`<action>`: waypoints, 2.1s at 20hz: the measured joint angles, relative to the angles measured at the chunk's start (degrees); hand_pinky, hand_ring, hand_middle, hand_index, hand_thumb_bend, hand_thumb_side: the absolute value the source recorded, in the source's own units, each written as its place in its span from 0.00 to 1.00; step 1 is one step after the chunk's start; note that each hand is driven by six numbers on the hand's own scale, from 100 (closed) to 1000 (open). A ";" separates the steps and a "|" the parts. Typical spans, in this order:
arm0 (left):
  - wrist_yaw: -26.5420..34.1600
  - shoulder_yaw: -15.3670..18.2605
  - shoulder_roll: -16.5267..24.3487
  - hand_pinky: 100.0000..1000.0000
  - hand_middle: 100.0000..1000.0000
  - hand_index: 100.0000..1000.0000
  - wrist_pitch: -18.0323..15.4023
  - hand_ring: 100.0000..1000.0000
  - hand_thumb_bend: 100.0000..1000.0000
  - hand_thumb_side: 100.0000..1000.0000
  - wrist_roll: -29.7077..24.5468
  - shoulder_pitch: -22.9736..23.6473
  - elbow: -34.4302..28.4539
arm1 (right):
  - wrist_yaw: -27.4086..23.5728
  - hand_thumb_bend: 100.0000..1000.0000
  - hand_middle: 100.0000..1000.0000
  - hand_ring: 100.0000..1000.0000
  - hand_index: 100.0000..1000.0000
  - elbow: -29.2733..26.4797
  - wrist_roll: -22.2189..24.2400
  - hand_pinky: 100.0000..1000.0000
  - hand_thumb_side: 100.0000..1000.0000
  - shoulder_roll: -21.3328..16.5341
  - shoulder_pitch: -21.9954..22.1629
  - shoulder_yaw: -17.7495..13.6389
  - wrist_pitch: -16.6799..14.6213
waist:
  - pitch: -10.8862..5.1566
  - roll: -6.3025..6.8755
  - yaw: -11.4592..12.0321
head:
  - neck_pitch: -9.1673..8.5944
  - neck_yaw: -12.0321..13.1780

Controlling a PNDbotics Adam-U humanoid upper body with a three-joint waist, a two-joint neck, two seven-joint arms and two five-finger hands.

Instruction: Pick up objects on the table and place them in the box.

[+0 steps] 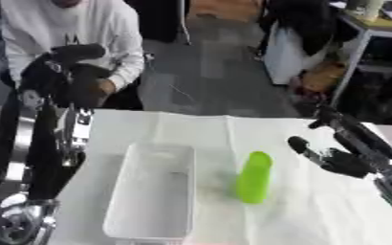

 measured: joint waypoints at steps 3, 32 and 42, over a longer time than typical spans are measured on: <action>-0.37 0.00 -0.27 0.48 0.71 0.80 -0.02 0.58 0.13 0.86 0.02 -0.30 0.00 | -0.35 0.42 0.94 0.89 0.97 1.35 0.35 0.76 1.00 1.51 -0.12 0.11 0.18 | 0.19 0.01 0.22 | -0.43 -0.01; -0.33 -0.35 -0.96 0.47 0.70 0.79 0.36 0.58 0.11 0.87 -1.00 -0.84 0.00 | 5.86 0.51 0.95 0.90 0.95 11.76 -7.97 0.76 0.85 14.13 -2.33 0.57 6.54 | 0.72 1.08 0.26 | -1.69 -3.62; -0.22 -0.36 -0.99 0.47 0.70 0.79 0.36 0.58 0.11 0.88 -1.45 -0.86 0.00 | 6.25 0.48 0.97 0.92 0.97 15.18 -10.29 0.78 0.86 16.19 -3.02 0.62 6.75 | 1.06 1.39 0.48 | -1.75 -4.63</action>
